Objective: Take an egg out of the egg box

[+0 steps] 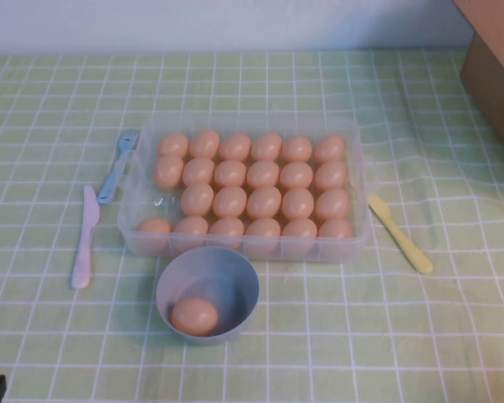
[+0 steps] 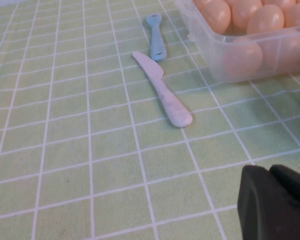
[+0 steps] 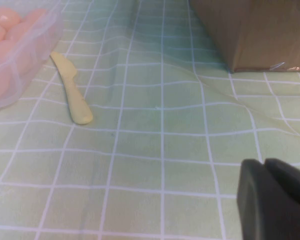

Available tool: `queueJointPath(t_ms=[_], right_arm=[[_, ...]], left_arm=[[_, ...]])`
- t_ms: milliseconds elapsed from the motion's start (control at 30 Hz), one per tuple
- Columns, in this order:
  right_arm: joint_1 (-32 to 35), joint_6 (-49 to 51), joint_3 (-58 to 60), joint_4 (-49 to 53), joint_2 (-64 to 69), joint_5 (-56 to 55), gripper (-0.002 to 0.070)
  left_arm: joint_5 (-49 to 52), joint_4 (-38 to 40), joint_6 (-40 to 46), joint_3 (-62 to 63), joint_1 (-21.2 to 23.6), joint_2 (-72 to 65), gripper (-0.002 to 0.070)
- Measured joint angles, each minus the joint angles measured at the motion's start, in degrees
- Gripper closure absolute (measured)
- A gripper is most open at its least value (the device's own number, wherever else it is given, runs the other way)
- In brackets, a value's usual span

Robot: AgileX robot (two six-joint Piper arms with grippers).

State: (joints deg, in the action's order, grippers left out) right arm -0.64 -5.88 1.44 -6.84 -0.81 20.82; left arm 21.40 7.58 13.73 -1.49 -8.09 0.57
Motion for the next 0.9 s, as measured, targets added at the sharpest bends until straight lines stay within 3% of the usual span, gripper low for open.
queueJointPath(t_ms=[900], right_arm=[[0.00,0.00,0.00,-1.33,0.00,-0.13,0.0694]], left_arm=[[0.00,0.00,0.00,0.00,0.00,0.00,0.0678]])
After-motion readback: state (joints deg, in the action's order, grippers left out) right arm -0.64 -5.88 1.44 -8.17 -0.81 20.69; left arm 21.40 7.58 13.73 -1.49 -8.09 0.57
